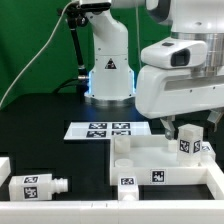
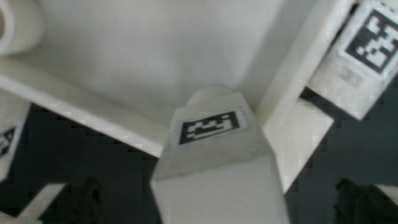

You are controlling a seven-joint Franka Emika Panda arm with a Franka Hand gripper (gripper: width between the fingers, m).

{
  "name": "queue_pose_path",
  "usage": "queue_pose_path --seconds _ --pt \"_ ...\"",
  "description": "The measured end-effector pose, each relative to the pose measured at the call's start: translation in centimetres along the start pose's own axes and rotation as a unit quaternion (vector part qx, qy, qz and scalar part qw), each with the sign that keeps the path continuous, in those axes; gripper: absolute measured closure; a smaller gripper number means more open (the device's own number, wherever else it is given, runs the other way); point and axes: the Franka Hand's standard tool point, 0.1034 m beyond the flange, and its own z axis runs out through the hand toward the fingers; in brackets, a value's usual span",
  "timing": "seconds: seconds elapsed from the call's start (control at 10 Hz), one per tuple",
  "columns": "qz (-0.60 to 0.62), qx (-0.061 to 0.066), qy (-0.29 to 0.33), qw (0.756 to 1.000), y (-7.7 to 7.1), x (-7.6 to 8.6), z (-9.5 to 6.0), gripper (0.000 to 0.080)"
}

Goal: Assemble one leg

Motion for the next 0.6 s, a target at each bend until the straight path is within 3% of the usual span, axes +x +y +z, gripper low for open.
queue_pose_path --seconds 0.2,0.4,0.6 --pt "-0.099 -0.006 0.002 0.995 0.69 -0.32 0.34 0.015" --pt "-0.094 -0.006 0.002 0.996 0.66 -0.3 0.32 0.018" --pt "-0.093 -0.006 0.002 0.996 0.72 -0.33 0.34 0.045"
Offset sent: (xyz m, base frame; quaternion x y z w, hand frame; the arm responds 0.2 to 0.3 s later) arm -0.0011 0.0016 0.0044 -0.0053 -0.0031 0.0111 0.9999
